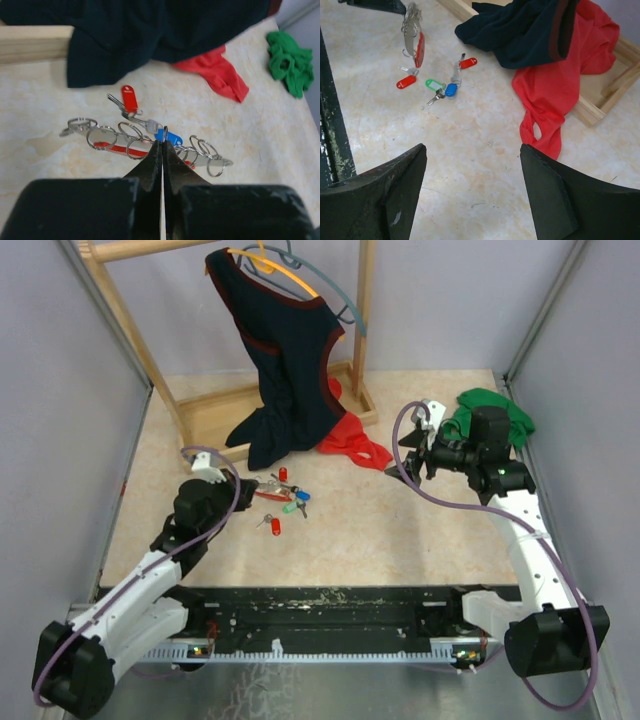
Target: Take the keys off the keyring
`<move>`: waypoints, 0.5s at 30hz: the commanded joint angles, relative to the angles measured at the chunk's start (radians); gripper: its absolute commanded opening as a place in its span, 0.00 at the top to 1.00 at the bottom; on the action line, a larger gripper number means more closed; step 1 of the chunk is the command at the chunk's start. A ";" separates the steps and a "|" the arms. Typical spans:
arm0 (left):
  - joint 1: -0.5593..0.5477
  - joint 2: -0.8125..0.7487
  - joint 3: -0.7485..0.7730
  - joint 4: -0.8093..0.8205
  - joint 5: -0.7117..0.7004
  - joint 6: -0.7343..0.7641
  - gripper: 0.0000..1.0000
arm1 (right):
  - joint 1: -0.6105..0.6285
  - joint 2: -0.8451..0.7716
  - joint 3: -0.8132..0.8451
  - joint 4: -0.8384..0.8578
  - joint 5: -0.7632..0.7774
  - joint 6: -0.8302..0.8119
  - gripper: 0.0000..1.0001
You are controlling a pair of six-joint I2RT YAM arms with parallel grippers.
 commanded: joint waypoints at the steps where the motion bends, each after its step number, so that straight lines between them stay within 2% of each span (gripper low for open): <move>1: 0.073 -0.088 -0.023 -0.081 -0.163 -0.121 1.00 | -0.003 -0.018 -0.003 0.004 -0.060 -0.008 0.25; 4: 0.141 -0.075 -0.020 -0.159 -0.202 -0.198 1.00 | -0.002 -0.018 -0.008 0.013 -0.073 0.005 0.25; 7: 0.150 -0.039 0.023 -0.272 -0.296 -0.285 1.00 | -0.002 -0.017 -0.009 0.016 -0.079 0.009 0.25; 11: 0.150 -0.009 0.072 -0.379 -0.397 -0.345 0.95 | -0.002 -0.017 -0.010 0.015 -0.082 0.009 0.25; 13: 0.150 0.005 0.105 -0.444 -0.441 -0.387 0.87 | -0.002 -0.016 -0.010 0.016 -0.081 0.010 0.25; 15: 0.151 0.013 0.164 -0.531 -0.448 -0.410 0.67 | -0.002 -0.014 -0.009 0.015 -0.077 0.012 0.25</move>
